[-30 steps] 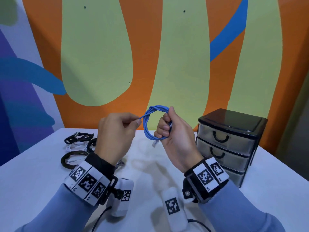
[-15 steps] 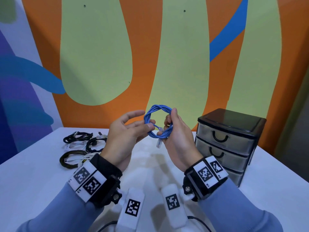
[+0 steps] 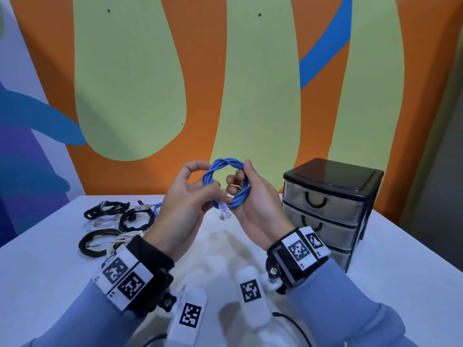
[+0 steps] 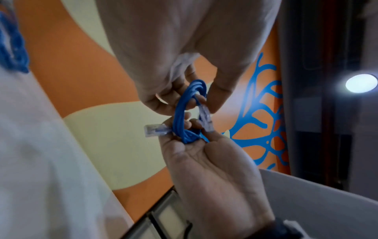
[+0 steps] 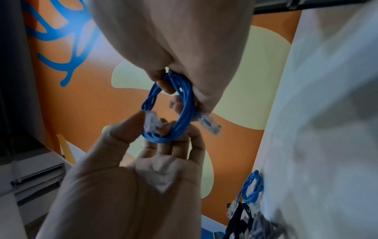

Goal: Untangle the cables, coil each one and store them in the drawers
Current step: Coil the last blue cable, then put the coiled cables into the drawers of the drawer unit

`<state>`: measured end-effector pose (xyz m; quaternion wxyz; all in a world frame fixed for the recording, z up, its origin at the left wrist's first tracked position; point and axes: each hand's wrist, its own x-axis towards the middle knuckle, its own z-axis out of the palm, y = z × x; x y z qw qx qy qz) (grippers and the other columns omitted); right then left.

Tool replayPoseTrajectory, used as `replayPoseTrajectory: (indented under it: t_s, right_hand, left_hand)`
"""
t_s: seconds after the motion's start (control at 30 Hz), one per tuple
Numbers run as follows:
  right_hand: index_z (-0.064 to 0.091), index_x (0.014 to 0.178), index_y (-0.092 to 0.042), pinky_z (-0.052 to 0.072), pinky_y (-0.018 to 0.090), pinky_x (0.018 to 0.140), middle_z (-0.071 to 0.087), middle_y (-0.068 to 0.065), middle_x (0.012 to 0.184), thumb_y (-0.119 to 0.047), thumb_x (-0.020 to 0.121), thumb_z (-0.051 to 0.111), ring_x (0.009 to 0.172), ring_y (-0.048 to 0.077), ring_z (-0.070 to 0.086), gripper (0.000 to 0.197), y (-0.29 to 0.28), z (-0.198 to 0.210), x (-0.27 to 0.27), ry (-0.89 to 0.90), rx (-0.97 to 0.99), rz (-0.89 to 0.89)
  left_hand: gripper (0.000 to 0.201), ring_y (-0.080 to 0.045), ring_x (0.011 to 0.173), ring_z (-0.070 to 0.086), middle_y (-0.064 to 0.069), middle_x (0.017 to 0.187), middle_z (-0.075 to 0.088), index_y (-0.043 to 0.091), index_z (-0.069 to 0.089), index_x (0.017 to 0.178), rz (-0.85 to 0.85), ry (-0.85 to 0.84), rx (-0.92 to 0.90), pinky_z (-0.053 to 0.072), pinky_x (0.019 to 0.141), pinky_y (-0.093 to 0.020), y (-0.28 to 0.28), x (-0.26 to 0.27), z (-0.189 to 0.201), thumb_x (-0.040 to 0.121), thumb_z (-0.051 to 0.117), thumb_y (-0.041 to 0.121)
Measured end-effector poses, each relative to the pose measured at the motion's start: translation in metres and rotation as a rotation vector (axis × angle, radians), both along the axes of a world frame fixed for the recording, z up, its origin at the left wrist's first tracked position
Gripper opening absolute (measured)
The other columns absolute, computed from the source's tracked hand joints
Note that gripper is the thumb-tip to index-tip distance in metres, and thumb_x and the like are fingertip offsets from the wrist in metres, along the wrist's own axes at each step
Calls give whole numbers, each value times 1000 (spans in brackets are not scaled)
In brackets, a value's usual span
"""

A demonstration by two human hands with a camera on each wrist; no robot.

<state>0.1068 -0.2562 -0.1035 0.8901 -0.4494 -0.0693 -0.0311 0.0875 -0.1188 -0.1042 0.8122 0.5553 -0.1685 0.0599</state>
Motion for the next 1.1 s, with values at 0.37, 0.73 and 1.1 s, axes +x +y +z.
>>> replayPoseTrajectory:
  t_s: [0.37,0.73,1.1]
  right_hand:
    - [57,90,-11,48,33,75,58,6,77,-37,108,53,68,17,53,32,-3,1,1,-77,-2,26]
    - [74,96,-9,57,27,72,73,-1,78,-22,97,75,65,8,65,13,-14,-7,9,-294,-636,-384]
    - [78,96,-27,51,30,65,74,-5,82,-36,93,75,67,12,62,9,-51,34,-32,-414,-1085,-546]
  left_hand:
    - [26,-22,80,72,-19,96,80,10,70,116,183,29,324,63,76,-37,14,8,-2,94,80,19]
    - [18,-22,71,79,-10,80,77,20,70,107,511,-179,394,66,77,-42,29,19,-2,94,81,15]
    - [12,-15,68,77,3,69,77,24,73,99,515,-143,608,64,81,-51,44,37,-11,92,80,18]
